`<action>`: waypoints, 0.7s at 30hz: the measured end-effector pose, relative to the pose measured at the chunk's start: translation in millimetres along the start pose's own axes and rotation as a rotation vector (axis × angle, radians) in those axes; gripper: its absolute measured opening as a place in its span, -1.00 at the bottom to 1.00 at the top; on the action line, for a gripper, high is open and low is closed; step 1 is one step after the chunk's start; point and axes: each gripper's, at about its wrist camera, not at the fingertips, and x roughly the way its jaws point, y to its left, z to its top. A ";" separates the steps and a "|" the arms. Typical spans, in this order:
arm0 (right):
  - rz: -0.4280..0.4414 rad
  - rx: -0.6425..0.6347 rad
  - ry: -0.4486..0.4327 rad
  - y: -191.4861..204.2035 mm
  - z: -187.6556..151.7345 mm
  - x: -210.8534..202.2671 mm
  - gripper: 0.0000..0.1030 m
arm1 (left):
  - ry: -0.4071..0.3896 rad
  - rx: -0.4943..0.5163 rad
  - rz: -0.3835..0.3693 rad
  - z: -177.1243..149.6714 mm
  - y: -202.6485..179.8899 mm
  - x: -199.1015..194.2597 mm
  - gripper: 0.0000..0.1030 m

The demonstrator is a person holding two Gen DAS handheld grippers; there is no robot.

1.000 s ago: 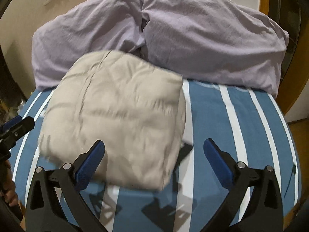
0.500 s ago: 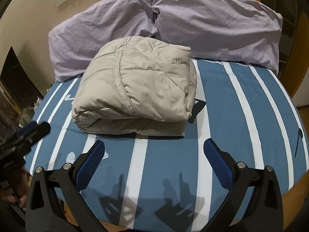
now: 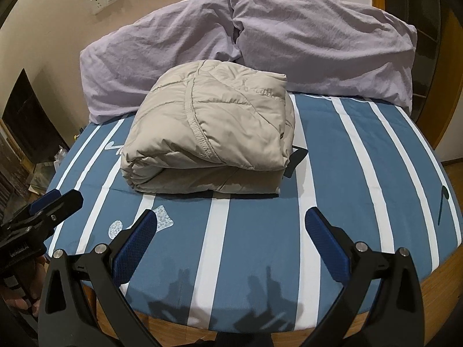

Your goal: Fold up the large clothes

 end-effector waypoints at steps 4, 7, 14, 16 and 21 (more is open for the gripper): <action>0.000 0.001 -0.006 0.6 -2.0 -3.0 0.97 | 0.001 0.003 -0.007 -4.1 -2.5 -3.7 0.96; 0.001 -0.002 -0.014 2.8 -3.2 -5.4 0.97 | 0.008 0.005 -0.008 -5.7 -3.9 -3.8 0.96; 0.008 -0.014 -0.014 4.1 -5.3 -7.1 0.97 | 0.018 -0.004 -0.004 -6.6 -3.4 -2.7 0.96; 0.009 -0.014 -0.013 4.4 -5.4 -7.2 0.97 | 0.018 -0.007 -0.002 -7.0 -2.9 -2.8 0.96; 0.009 -0.012 -0.011 5.1 -5.8 -6.7 0.97 | 0.021 -0.009 -0.002 -7.7 -1.8 -2.5 0.96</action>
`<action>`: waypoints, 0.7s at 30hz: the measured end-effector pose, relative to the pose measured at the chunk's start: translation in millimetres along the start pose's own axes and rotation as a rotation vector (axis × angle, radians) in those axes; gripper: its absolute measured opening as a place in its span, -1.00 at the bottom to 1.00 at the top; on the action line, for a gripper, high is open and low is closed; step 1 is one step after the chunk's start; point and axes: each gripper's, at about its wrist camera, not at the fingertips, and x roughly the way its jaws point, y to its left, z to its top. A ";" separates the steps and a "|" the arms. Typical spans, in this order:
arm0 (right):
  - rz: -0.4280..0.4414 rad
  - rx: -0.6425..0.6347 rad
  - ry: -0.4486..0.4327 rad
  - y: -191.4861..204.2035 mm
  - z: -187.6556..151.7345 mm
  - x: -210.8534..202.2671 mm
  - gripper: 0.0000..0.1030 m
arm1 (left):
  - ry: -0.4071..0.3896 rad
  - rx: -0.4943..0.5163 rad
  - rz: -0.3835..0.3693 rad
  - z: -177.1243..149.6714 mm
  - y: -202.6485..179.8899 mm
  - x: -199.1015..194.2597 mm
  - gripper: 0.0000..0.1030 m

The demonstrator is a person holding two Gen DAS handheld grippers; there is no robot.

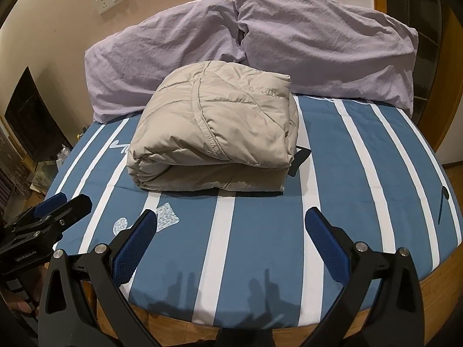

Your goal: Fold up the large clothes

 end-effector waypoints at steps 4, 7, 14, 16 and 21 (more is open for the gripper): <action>0.001 0.003 0.007 1.4 -1.2 2.7 0.97 | 0.001 0.000 0.000 0.0 0.2 0.6 0.96; 0.002 0.003 0.008 1.1 -1.4 3.1 0.97 | 0.004 0.001 0.001 -1.0 0.0 1.7 0.96; 0.002 0.002 0.009 1.8 -2.8 4.3 0.97 | 0.006 0.000 0.001 -1.3 -1.0 2.7 0.96; 0.002 0.003 0.010 2.3 -3.2 4.5 0.97 | 0.006 0.000 0.002 -1.1 -0.9 2.6 0.96; 0.002 0.004 0.011 2.1 -2.7 5.1 0.97 | 0.006 0.001 0.004 -2.2 -1.6 3.4 0.96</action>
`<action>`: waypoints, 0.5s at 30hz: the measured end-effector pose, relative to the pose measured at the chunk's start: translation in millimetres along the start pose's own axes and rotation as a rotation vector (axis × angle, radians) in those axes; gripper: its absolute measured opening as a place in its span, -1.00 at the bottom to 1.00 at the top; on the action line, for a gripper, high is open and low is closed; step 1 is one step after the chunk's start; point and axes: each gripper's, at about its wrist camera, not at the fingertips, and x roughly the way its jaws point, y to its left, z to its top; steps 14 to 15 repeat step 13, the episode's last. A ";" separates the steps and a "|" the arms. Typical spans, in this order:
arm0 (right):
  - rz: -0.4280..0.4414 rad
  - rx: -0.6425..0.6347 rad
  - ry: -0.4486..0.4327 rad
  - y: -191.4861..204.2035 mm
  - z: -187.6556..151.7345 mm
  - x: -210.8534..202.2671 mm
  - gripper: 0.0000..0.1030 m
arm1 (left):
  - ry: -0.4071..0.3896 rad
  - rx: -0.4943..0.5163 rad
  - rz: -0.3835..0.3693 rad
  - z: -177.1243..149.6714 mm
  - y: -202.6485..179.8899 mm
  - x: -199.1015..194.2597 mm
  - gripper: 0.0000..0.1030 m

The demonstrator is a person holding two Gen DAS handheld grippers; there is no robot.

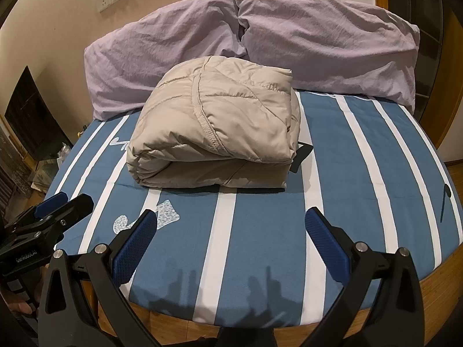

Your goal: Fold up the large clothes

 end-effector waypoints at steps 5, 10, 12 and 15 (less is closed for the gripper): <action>0.000 0.001 0.002 0.5 -1.2 1.1 0.97 | 0.002 0.003 0.000 0.6 0.0 0.0 0.96; 0.001 0.003 0.004 -0.8 -2.3 2.0 0.97 | 0.001 -0.001 0.000 1.1 -0.5 -0.3 0.96; 0.001 0.006 0.005 -1.6 -3.9 2.1 0.97 | 0.002 -0.001 -0.001 0.5 -0.5 -0.1 0.96; 0.001 0.007 0.006 -2.1 -4.4 2.5 0.97 | 0.002 -0.001 0.000 1.0 -0.7 -0.3 0.96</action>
